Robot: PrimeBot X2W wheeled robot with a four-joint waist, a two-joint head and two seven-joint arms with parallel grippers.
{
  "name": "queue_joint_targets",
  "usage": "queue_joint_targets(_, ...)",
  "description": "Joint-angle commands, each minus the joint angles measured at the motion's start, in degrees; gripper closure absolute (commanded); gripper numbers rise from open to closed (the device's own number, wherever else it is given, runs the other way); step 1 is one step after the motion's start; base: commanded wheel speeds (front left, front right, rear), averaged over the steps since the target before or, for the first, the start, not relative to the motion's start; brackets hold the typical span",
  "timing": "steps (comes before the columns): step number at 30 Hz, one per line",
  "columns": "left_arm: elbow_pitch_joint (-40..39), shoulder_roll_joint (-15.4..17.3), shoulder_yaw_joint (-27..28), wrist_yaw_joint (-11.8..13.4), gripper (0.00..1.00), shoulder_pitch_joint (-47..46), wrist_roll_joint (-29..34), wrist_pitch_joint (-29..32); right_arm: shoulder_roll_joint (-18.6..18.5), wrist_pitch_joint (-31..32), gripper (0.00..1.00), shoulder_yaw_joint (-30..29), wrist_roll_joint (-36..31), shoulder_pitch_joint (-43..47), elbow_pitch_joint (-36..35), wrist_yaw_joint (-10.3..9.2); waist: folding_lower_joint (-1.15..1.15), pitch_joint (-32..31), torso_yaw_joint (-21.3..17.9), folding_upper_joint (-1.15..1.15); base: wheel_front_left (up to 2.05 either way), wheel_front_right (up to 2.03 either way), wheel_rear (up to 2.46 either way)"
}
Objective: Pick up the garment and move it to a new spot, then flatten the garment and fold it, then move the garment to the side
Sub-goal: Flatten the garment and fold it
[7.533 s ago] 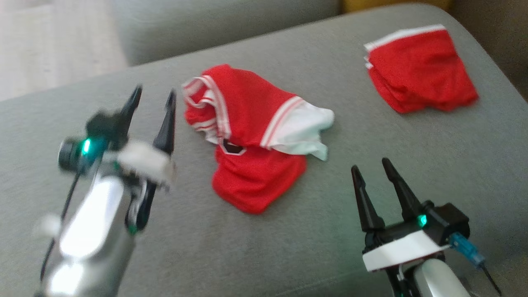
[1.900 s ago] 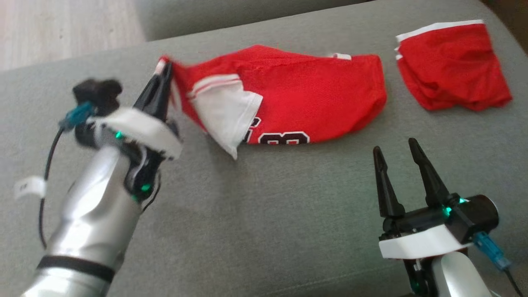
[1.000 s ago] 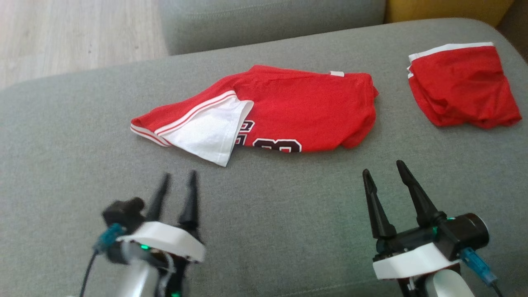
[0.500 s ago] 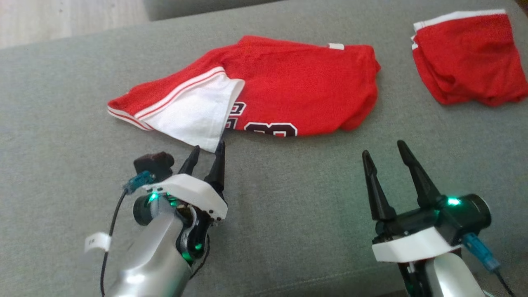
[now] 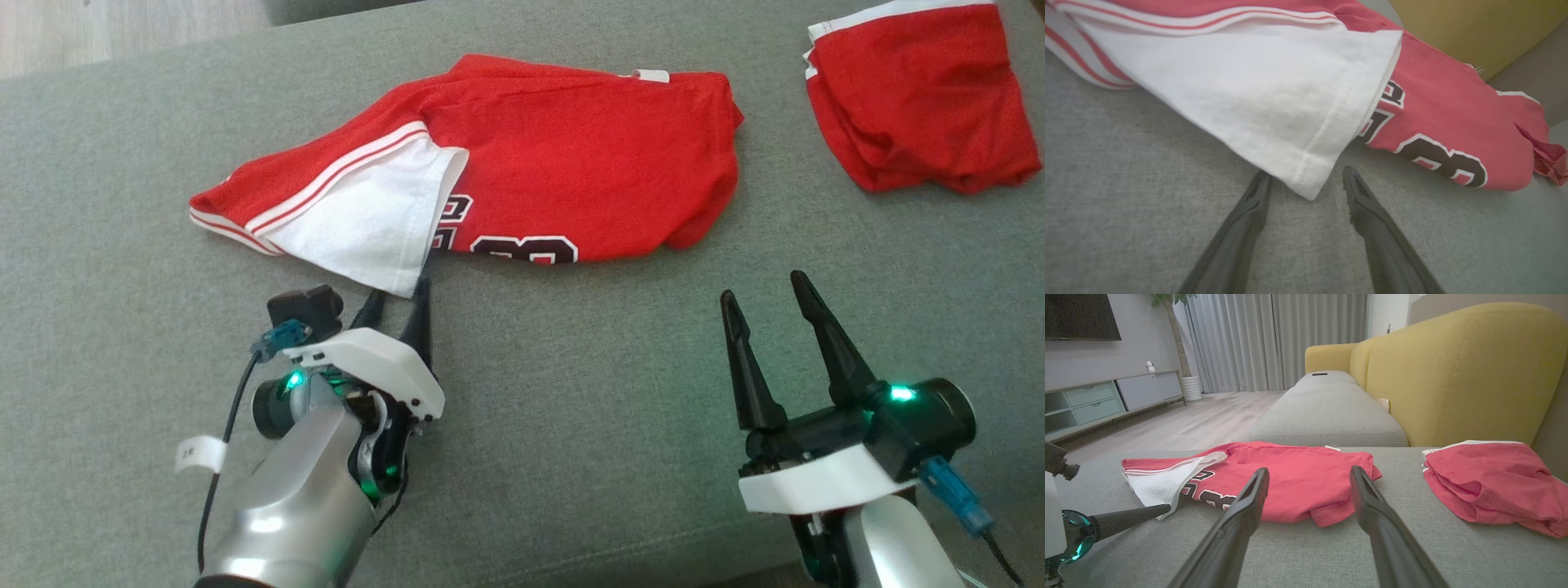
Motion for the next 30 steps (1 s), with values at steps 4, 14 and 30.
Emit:
queue_joint_targets(4, -0.9, 0.6, 1.0, -0.4, 1.00, -1.2, -0.8, -0.3, -0.6, -0.2, 0.00, 1.0, -0.7, -2.0, -2.0, 0.37, 0.00, -0.1, 0.3, 0.00, 0.00, 0.00, 0.00)
queue_joint_targets(14, -2.7, 0.6, 1.2, -4.1, 1.00, -0.6, 0.0, -0.3, -1.2, -0.2, 0.00, 0.7, -0.9, -1.8, -2.1, 0.37, 0.00, -1.1, 2.0, 0.00, 0.00, 0.00, 0.00)
queue_joint_targets(30, -23.5, 6.7, 20.1, -3.2, 1.00, 18.3, 18.9, -0.3, -8.3, -0.2, 0.00, 1.2, 4.3, -8.7, 8.9, 0.37, 0.00, -3.9, 9.6, 0.00, 0.00, 0.00, 0.00)
